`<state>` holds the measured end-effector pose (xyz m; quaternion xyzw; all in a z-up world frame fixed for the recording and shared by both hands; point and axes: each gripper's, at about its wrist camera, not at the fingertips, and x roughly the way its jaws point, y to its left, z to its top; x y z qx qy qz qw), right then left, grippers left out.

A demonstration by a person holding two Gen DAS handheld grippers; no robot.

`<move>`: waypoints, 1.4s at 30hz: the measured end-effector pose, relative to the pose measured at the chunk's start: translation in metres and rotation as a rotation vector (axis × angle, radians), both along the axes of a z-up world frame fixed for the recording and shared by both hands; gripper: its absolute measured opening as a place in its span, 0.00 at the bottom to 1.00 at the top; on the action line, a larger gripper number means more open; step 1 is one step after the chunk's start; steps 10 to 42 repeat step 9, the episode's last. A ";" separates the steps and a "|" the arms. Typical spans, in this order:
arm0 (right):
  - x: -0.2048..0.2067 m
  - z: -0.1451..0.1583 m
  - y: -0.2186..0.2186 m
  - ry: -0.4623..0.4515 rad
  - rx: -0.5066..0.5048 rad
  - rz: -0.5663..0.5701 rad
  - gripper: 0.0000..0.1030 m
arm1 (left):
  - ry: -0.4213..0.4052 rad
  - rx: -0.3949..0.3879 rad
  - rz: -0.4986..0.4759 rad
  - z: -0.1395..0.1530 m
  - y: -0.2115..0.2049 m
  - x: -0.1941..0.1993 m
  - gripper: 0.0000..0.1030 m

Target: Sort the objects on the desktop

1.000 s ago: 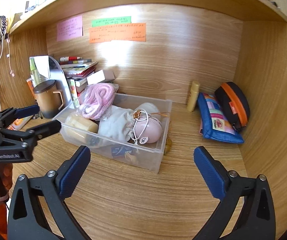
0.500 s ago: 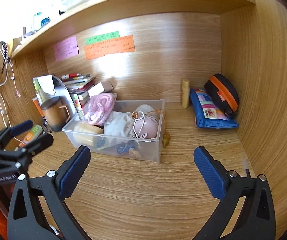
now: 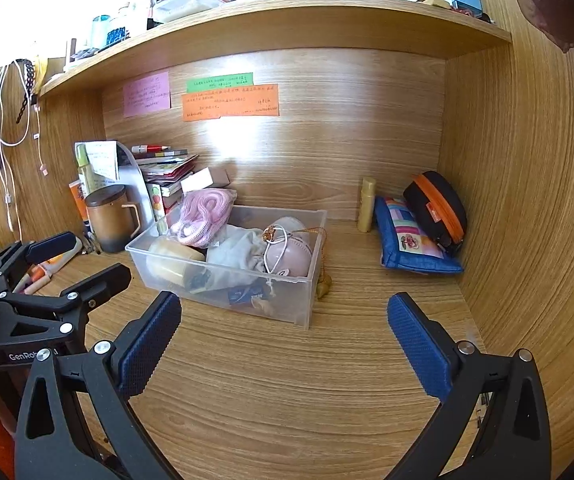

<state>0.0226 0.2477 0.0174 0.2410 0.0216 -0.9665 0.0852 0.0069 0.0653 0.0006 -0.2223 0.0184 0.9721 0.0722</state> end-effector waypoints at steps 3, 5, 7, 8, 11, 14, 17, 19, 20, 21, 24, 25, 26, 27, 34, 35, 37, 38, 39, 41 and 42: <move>-0.001 -0.001 -0.002 -0.004 0.016 0.001 1.00 | 0.010 0.002 0.003 0.000 0.001 0.001 0.99; -0.001 -0.001 -0.002 -0.002 0.021 0.003 1.00 | 0.018 0.005 0.005 0.001 0.000 0.001 0.99; -0.002 -0.001 -0.003 -0.001 0.024 0.002 1.00 | 0.017 0.012 0.006 0.003 -0.001 0.000 0.99; -0.003 -0.001 -0.003 0.000 0.025 0.002 1.00 | 0.016 0.014 0.007 0.003 -0.002 -0.001 0.99; -0.004 -0.001 -0.003 -0.001 0.026 0.003 1.00 | 0.015 0.016 0.013 0.004 -0.003 -0.001 0.99; -0.004 -0.001 -0.003 -0.001 0.026 0.003 1.00 | 0.015 0.016 0.013 0.004 -0.003 -0.001 0.99; -0.004 -0.001 -0.003 -0.001 0.026 0.003 1.00 | 0.015 0.016 0.013 0.004 -0.003 -0.001 0.99; -0.004 -0.001 -0.003 -0.001 0.026 0.003 1.00 | 0.015 0.016 0.013 0.004 -0.003 -0.001 0.99; -0.004 -0.001 -0.003 -0.001 0.026 0.003 1.00 | 0.015 0.016 0.013 0.004 -0.003 -0.001 0.99; -0.004 -0.001 -0.003 -0.001 0.026 0.003 1.00 | 0.015 0.016 0.013 0.004 -0.003 -0.001 0.99; -0.004 -0.001 -0.003 -0.001 0.026 0.003 1.00 | 0.015 0.016 0.013 0.004 -0.003 -0.001 0.99; -0.004 -0.001 -0.003 -0.001 0.026 0.003 1.00 | 0.015 0.016 0.013 0.004 -0.003 -0.001 0.99; -0.004 -0.001 -0.003 -0.001 0.026 0.003 1.00 | 0.015 0.016 0.013 0.004 -0.003 -0.001 0.99; -0.004 -0.001 -0.003 -0.001 0.026 0.003 1.00 | 0.015 0.016 0.013 0.004 -0.003 -0.001 0.99; -0.004 -0.001 -0.003 -0.001 0.026 0.003 1.00 | 0.015 0.016 0.013 0.004 -0.003 -0.001 0.99; -0.004 -0.001 -0.003 -0.001 0.026 0.003 1.00 | 0.015 0.016 0.013 0.004 -0.003 -0.001 0.99; -0.004 -0.001 -0.003 -0.001 0.026 0.003 1.00 | 0.015 0.016 0.013 0.004 -0.003 -0.001 0.99; -0.004 -0.001 -0.003 -0.001 0.026 0.003 1.00 | 0.015 0.016 0.013 0.004 -0.003 -0.001 0.99; -0.004 -0.001 -0.003 -0.001 0.026 0.003 1.00 | 0.015 0.016 0.013 0.004 -0.003 -0.001 0.99; -0.004 -0.001 -0.003 -0.001 0.026 0.003 1.00 | 0.015 0.016 0.013 0.004 -0.003 -0.001 0.99; -0.004 -0.001 -0.003 -0.001 0.026 0.003 1.00 | 0.015 0.016 0.013 0.004 -0.003 -0.001 0.99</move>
